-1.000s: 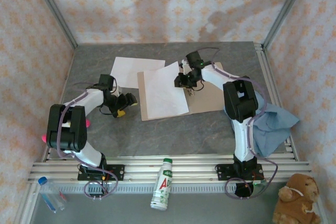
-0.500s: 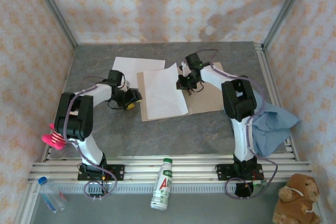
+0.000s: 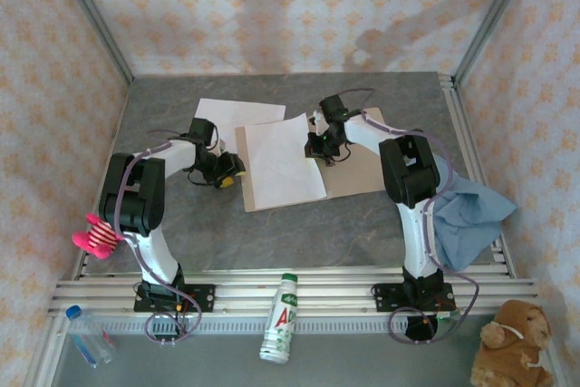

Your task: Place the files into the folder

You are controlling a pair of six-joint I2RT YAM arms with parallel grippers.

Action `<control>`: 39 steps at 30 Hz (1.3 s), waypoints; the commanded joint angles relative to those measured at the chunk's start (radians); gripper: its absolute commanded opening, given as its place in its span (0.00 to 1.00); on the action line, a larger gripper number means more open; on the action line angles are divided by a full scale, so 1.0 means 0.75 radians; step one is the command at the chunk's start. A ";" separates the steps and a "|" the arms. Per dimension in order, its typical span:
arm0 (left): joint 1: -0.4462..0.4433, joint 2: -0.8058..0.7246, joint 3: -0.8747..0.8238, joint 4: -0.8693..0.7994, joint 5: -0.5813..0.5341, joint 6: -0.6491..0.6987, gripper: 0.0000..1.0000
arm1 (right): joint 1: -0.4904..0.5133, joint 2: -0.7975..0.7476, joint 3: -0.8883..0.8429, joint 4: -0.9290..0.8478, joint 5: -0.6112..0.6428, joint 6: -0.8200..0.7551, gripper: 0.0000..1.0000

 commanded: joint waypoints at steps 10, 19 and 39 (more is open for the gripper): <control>-0.043 0.109 0.070 0.239 0.045 0.003 0.38 | -0.007 0.010 -0.003 0.057 -0.100 0.068 0.03; -0.061 0.164 0.088 0.263 0.057 -0.051 0.34 | 0.001 0.011 -0.040 0.102 -0.099 0.144 0.03; -0.089 0.126 0.077 0.218 0.053 -0.032 0.34 | -0.019 -0.056 -0.064 0.111 0.109 0.283 0.00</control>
